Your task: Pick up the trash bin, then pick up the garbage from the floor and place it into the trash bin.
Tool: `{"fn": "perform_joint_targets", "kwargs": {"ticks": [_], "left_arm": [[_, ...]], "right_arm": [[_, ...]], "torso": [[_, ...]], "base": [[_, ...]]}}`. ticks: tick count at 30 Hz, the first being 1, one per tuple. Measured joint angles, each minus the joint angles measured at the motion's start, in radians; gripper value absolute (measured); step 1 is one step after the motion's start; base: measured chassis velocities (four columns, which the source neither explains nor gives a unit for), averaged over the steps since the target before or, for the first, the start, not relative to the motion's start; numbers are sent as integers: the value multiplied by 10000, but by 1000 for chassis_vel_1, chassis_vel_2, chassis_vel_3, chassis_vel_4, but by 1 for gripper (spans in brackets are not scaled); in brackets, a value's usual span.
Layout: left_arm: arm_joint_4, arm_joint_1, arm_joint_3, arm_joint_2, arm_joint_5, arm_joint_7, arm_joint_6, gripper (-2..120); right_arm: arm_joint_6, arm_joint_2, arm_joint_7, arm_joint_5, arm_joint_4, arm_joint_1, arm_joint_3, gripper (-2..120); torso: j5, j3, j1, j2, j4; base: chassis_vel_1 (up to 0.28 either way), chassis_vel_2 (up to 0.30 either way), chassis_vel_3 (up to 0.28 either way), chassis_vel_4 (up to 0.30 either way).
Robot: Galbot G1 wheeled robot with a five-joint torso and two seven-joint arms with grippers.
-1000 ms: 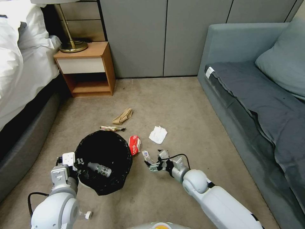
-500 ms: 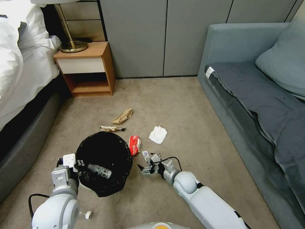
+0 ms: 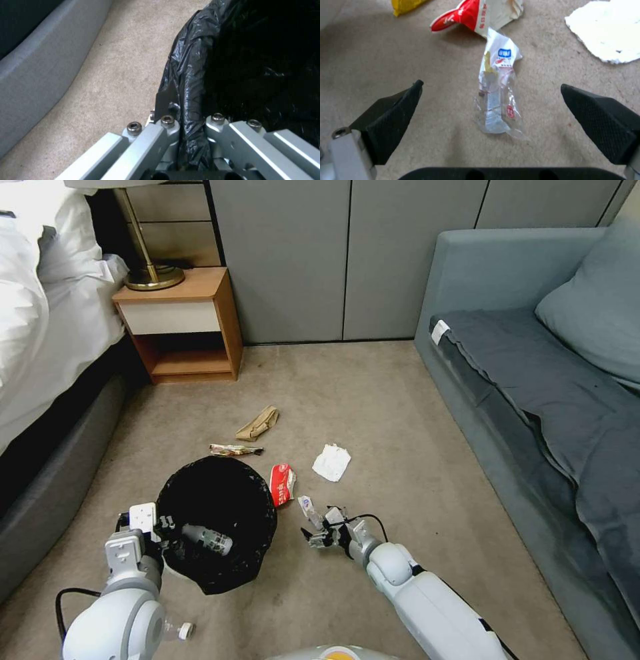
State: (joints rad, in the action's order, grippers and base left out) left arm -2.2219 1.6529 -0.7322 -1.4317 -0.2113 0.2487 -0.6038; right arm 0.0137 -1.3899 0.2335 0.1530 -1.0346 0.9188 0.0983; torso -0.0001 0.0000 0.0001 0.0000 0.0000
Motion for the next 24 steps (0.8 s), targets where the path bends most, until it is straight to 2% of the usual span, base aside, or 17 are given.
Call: {"fn": "perform_joint_targets", "kwargs": {"ticks": [24], "left_arm": [[-137,155,23,-173,168,11,44,1]], "right_arm": [[-371,-1039,-20,-644,1893,-766,-540,100]], "torso": [[0,0,-1,0,0]], "base": [[0,0,0,0]]}}
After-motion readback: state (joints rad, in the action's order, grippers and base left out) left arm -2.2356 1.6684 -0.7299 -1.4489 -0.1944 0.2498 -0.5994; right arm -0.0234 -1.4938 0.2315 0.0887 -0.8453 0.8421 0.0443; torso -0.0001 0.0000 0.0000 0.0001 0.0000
